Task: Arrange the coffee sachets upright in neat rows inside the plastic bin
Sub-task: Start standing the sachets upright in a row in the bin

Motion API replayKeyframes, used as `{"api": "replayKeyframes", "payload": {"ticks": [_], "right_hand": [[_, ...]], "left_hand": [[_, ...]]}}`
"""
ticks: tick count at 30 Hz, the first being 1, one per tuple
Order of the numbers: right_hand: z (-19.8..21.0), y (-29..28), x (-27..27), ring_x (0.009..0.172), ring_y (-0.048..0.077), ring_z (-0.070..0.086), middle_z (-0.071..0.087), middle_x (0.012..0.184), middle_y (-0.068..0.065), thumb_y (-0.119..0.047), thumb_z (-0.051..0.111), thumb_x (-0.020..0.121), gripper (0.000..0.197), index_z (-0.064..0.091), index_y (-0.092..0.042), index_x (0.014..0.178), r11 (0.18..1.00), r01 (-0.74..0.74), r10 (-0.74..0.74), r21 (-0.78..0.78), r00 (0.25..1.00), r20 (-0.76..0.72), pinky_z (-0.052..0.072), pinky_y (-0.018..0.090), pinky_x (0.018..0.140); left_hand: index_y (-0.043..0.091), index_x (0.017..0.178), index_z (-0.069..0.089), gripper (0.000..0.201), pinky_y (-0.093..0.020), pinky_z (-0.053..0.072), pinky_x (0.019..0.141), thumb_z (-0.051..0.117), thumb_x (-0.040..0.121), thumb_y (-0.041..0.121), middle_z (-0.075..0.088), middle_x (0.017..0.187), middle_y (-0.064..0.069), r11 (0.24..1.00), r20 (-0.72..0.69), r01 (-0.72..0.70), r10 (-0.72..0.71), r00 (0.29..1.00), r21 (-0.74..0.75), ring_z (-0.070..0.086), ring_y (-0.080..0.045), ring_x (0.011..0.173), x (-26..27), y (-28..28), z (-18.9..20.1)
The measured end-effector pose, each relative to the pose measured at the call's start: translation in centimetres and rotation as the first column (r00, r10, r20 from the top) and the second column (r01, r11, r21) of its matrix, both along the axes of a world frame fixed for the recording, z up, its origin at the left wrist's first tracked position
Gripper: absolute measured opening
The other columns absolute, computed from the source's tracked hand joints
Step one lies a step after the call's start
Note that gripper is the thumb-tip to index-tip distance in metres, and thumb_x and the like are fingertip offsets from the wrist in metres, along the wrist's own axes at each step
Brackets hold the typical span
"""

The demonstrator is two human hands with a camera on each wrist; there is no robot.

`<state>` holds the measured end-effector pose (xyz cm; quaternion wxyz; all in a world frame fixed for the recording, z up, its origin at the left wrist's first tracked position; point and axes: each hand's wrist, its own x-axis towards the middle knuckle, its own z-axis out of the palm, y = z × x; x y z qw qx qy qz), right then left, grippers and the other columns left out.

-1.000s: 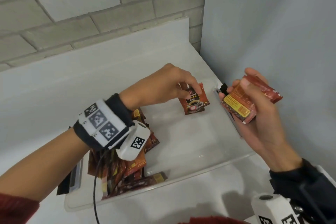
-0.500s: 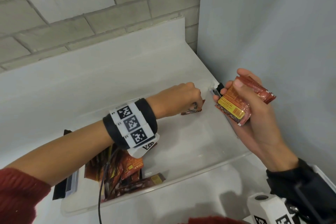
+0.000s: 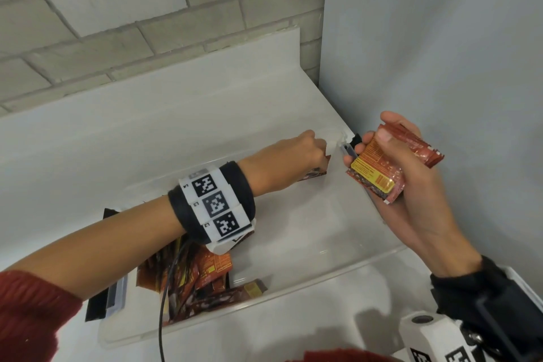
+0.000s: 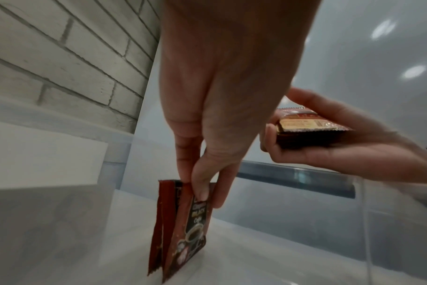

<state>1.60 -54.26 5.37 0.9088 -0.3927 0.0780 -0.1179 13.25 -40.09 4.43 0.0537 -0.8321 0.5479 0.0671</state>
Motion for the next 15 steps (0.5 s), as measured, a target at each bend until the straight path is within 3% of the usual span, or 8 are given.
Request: {"api": "replayKeyframes", "payload": {"ticks": [4, 15], "right_hand": [[-0.1, -0.08, -0.04, 0.075, 0.016, 0.065, 0.062, 0.082, 0.003, -0.014, 0.062, 0.079, 0.035, 0.056, -0.019, 0.112, 1.0, -0.008, 0.008, -0.002, 1.0, 0.002, 0.057, 0.036, 0.079], [-0.16, -0.08, -0.05, 0.074, 0.015, 0.064, 0.062, 0.081, 0.003, -0.018, 0.062, 0.079, 0.032, 0.056, -0.019, 0.111, 1.0, -0.024, 0.024, 0.014, 1.0, 0.013, 0.058, 0.035, 0.078]], "left_hand": [[0.01, 0.115, 0.064, 0.032, -0.032, 0.038, 0.059, 0.054, 0.089, -0.006, 0.049, 0.112, -0.012, 0.996, 0.008, -0.062, 0.062, 0.998, -0.065, 0.049, -0.026, 0.1, -0.3, 0.09, 0.62], [0.003, 0.108, 0.066, 0.024, -0.033, 0.039, 0.055, 0.057, 0.088, -0.007, 0.049, 0.099, -0.013, 0.992, 0.063, -0.051, 0.059, 0.996, -0.115, 0.05, -0.027, 0.09, -0.37, 0.08, 0.47]]}}
